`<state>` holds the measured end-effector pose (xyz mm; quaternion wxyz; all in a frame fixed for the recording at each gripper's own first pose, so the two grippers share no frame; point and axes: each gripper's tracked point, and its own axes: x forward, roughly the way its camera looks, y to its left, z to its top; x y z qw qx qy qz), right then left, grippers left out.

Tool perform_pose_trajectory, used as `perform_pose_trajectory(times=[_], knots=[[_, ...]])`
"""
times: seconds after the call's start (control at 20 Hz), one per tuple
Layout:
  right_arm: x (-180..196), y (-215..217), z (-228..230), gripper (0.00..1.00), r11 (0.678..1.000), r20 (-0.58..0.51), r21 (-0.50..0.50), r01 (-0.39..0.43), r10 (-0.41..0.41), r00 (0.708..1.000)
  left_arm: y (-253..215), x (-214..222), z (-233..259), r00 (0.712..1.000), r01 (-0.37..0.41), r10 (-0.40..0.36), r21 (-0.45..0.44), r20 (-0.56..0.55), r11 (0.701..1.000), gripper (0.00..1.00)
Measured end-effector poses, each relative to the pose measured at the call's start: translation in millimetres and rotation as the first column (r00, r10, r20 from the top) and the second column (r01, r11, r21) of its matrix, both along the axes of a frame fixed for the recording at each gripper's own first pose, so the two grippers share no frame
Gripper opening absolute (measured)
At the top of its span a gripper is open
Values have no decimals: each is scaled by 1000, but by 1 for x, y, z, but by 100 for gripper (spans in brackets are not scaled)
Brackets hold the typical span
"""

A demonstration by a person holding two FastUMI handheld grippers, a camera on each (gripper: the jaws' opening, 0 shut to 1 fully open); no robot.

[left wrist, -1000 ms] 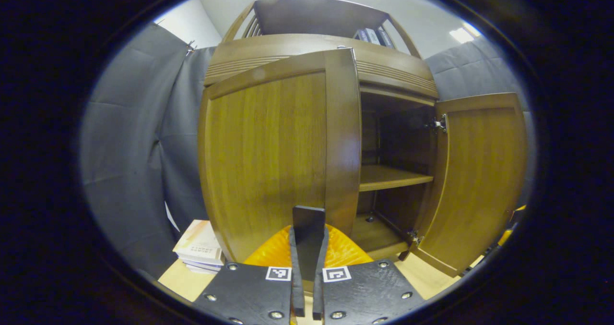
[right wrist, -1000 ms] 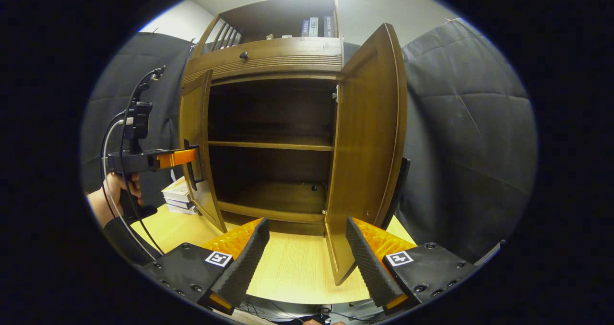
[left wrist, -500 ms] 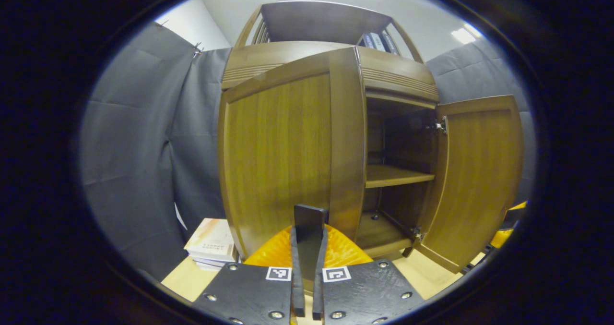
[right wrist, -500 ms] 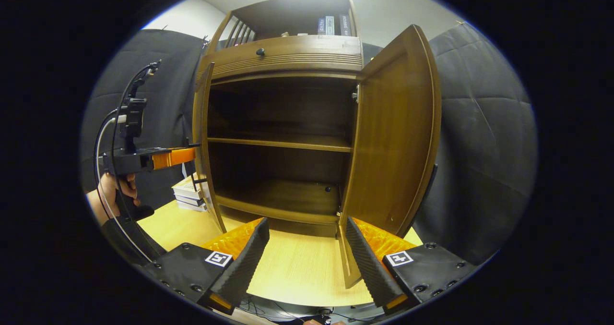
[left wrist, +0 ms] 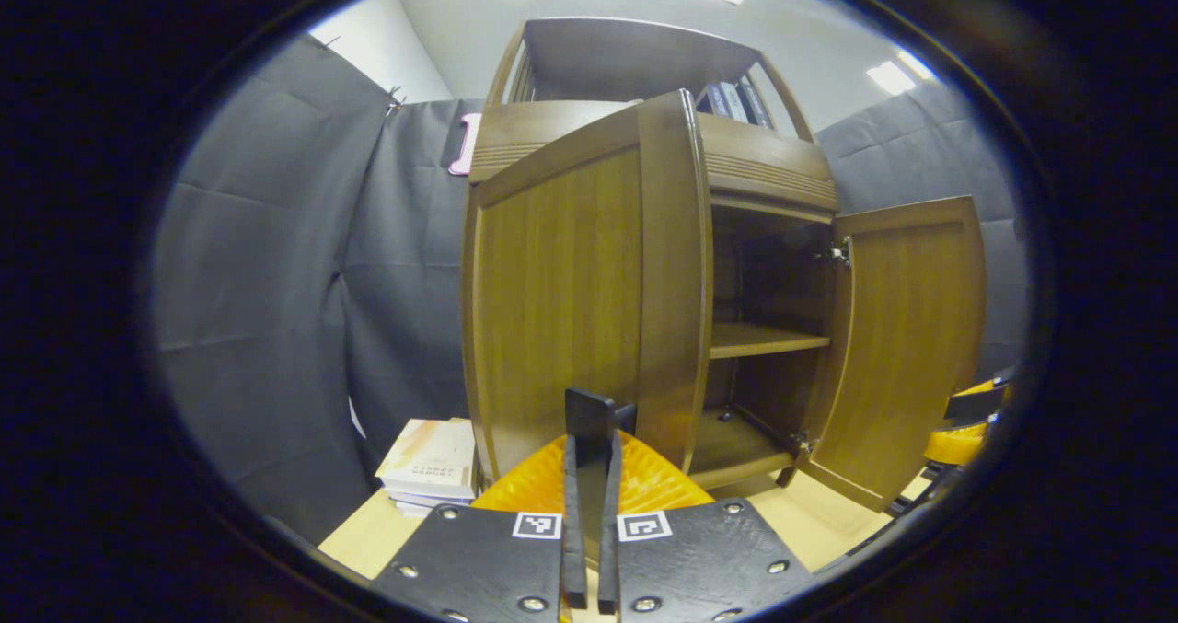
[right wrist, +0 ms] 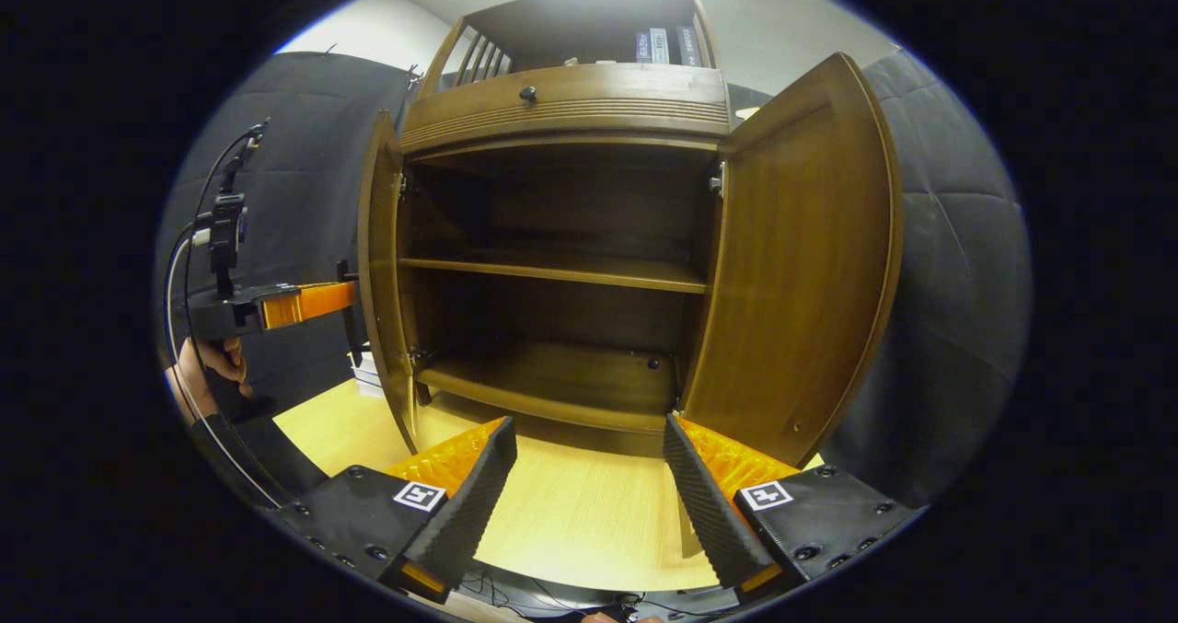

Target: Open the right door of the double-door shoe cabinet with the right hand, and open the left door with the left hand.

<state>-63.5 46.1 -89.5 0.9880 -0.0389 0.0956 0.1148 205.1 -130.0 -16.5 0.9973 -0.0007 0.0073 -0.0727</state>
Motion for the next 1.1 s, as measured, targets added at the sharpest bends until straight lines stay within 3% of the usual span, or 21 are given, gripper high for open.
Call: perform_pose_trajectory(times=[0.35,0.55,0.8,1.0,1.1], knots=[[6,20,4,97,999,10,9,-42,42,999,7,-2,2,1000,22,-22,14,16,1000,7],[11,18,5,97,1000,11,14,-24,24,1000,8,-2,7,998,47,-48,16,39,999,7],[17,15,4,97,1000,-1,29,2,-2,1000,37,-6,5,999,21,-23,36,49,999,7],[23,23,10,98,998,-15,60,-16,16,1000,47,-12,2,978,193,-193,10,79,981,7],[27,26,17,97,998,-6,58,-20,21,1000,69,-12,-4,969,240,-241,29,59,970,7]])
